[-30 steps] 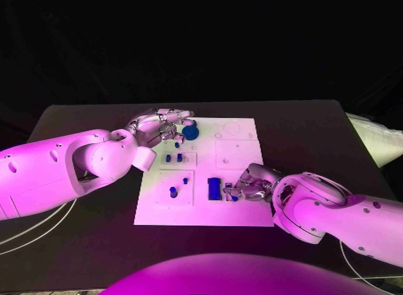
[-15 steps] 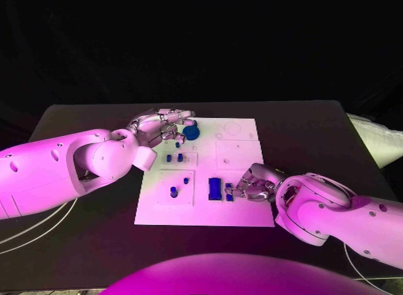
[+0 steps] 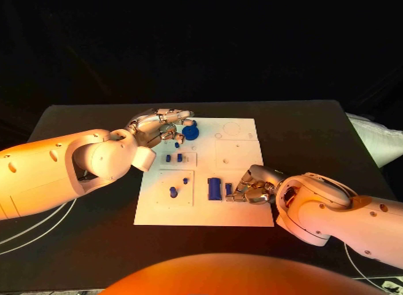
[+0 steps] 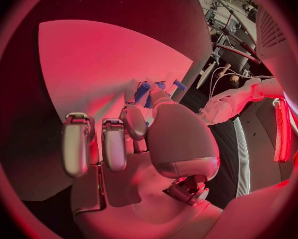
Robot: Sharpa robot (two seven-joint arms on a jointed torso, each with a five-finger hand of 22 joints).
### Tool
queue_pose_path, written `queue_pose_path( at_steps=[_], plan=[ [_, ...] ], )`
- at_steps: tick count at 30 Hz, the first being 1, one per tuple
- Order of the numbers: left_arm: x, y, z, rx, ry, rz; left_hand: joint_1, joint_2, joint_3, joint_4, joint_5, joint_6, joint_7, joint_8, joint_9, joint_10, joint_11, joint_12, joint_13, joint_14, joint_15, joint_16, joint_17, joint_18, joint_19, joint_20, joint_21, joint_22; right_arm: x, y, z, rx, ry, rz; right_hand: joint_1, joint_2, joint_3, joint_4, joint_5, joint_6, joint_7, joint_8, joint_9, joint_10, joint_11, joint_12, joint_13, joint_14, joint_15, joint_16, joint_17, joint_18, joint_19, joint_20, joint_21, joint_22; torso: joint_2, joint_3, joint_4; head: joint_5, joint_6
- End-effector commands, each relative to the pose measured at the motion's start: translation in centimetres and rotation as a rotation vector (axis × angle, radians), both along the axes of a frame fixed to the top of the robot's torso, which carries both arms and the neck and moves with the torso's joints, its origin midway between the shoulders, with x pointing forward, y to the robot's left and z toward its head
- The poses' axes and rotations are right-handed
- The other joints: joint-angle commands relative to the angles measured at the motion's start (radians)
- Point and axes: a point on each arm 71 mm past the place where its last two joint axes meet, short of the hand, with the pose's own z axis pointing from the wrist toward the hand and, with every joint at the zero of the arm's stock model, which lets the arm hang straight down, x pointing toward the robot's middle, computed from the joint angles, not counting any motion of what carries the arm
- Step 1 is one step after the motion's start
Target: Assemble the parts on the task board
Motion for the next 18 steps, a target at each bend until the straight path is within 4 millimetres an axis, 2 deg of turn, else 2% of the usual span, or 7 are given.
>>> queue_pose_path(
  at_steps=[1,10,18],
  plan=[
    [-0.05,-0.17,0.07,-0.011,-0.003,-0.017,0.0,0.007,-0.006,0.0,0.002,0.004,0.001,-0.007,-0.001,-0.008,0.001,0.005,0.001,-0.01,0.0,-0.004,-0.003,0.018,-0.006,0.0,-0.004,-0.002,-0.22,0.21,-0.1,-0.015,0.011,0.048,0.009,0.002,-0.002,-0.005,-0.005,-0.002,0.005,-0.004,0.002,0.003,0.003,-0.004,0.025,0.087,-0.004,0.0,0.177,0.0,0.018,-0.006,-0.004,0.038,0.0,0.0001,0.0001,0.001,0.0],
    [-0.05,-0.15,0.04,-0.008,0.002,-0.019,0.0,0.007,-0.006,0.0,0.002,0.004,0.001,-0.007,-0.001,-0.008,0.001,0.005,0.001,-0.01,0.0,-0.004,-0.003,0.018,-0.006,0.0,-0.004,-0.002,-0.14,0.15,-0.21,-0.02,0.015,0.049,0.005,0.007,-0.008,-0.001,-0.01,-0.001,0.005,-0.004,0.002,0.004,0.004,-0.003,0.026,0.087,-0.004,0.0,0.177,0.0,0.019,-0.005,-0.003,0.039,0.0,-0.0004,0.0007,0.0,0.0],
    [-0.08,-0.21,0.04,-0.009,0.003,-0.022,0.0,0.009,-0.006,0.0,0.002,0.005,0.002,-0.007,-0.001,-0.008,0.001,0.005,0.002,-0.011,0.0,-0.004,-0.003,0.018,-0.006,0.0,-0.005,-0.002,0.42,-0.24,-0.61,-0.037,0.016,0.028,-0.002,0.033,-0.015,0.009,-0.009,0.0,0.004,-0.005,0.003,0.005,0.003,-0.002,0.027,0.087,-0.004,0.001,0.18,0.0,0.019,-0.005,-0.002,0.041,0.0,-0.0005,0.0014,0.0,0.0]
  ],
)
